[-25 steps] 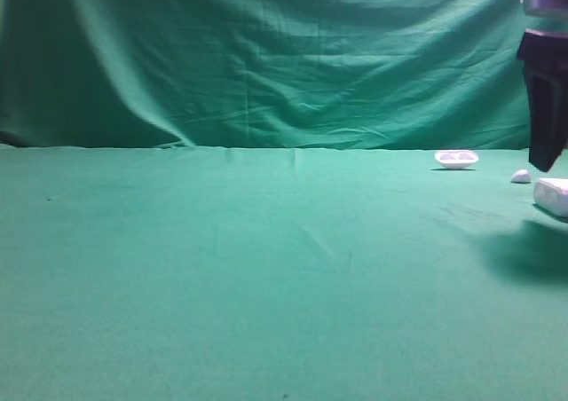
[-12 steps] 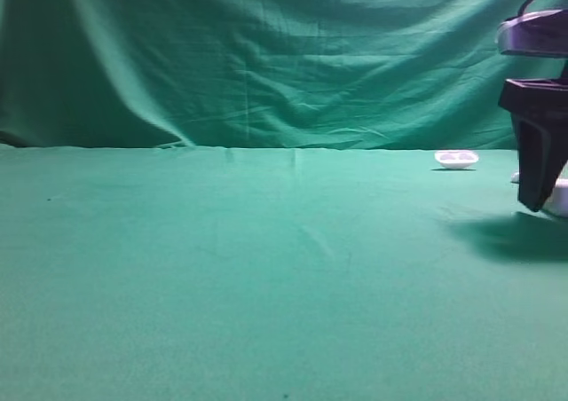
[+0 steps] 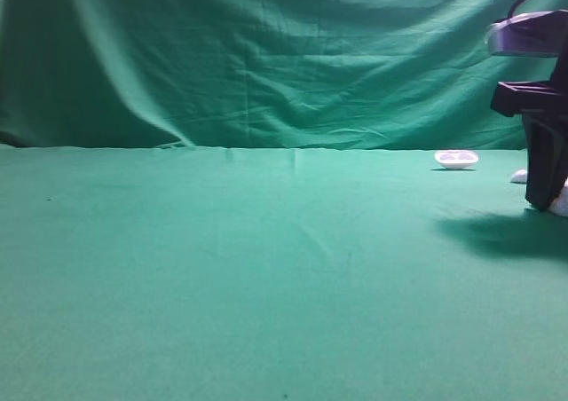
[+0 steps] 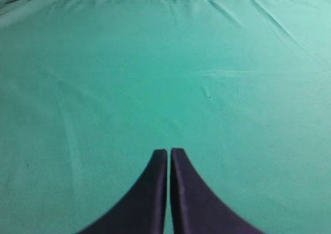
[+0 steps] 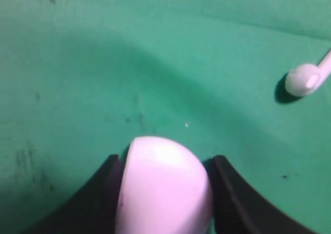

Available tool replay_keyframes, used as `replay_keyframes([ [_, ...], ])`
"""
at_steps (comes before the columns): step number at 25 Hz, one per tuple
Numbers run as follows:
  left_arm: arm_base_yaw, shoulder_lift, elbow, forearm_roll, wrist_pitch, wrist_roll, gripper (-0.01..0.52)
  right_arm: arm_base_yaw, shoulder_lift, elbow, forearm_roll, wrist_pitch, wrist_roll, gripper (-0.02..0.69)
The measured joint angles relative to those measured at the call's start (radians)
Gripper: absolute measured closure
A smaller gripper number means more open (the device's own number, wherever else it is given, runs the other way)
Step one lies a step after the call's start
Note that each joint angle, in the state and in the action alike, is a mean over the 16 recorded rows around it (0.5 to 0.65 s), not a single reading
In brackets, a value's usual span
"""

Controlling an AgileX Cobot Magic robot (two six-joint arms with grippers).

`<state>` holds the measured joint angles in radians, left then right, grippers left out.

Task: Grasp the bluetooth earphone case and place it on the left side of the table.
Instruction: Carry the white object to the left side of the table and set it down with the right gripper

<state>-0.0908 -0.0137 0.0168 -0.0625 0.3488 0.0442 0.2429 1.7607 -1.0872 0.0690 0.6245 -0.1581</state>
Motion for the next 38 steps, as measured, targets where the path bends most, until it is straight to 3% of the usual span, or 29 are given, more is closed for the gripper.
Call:
replay_keyframes([
  [10, 0.0, 0.0, 0.0, 0.0, 0.0, 0.0, 0.514, 0.275, 0.129, -0.46, 0.05, 0.129, -0.031, 0.345],
  [20, 0.0, 0.0, 0.0, 0.0, 0.0, 0.0, 0.514, 0.572, 0.454, -0.842, 0.042, 0.107, -0.036, 0.345],
  [26, 0.0, 0.0, 0.0, 0.0, 0.0, 0.0, 0.514, 0.641, 0.592, -0.93, 0.024, 0.067, -0.039, 0.329],
  [34, 0.0, 0.0, 0.0, 0.0, 0.0, 0.0, 0.514, 0.656, 0.625, -0.951, 0.004, 0.065, -0.036, 0.19],
  [38, 0.0, 0.0, 0.0, 0.0, 0.0, 0.0, 0.514, 0.656, 0.571, -0.952, -0.004, 0.121, -0.03, 0.175],
])
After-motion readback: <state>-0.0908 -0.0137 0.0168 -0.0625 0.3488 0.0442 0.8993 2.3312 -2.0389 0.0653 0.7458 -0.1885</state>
